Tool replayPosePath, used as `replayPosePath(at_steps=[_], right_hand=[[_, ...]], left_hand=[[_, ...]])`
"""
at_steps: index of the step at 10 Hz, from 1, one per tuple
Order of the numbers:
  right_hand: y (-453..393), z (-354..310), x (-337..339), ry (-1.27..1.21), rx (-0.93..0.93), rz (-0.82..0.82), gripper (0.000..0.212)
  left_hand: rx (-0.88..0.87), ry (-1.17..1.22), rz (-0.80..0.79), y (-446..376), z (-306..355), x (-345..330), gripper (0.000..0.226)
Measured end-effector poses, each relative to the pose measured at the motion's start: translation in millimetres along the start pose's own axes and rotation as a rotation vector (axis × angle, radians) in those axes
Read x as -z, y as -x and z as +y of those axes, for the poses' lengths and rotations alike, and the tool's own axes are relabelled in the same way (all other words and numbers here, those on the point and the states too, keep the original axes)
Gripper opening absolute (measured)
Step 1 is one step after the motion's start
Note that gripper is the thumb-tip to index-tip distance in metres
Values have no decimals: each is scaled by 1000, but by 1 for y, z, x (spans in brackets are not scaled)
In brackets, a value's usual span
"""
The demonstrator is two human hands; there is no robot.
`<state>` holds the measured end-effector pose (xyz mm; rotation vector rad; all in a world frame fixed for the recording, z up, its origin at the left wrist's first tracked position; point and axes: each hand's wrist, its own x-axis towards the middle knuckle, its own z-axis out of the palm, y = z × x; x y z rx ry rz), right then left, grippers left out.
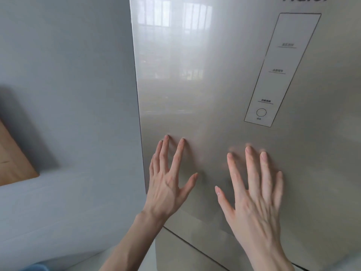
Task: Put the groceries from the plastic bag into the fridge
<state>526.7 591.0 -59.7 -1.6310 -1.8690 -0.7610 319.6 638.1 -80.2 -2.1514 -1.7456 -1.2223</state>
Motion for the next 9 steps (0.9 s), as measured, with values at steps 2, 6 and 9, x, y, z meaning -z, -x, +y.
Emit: replayPosePath(at_steps=[2,6,9], right_hand=[[-13,-3,-13,61,-43,6,78],[-24,-13,-30,8,7,14,76],[-22,-37,-30,-378,91,0,70]], left_hand=[[-58,69,-31,-25,-12,-15,88],[-93,14,-38,-33,-21,-15,83],[23,-181,57,5,-18,33,71]])
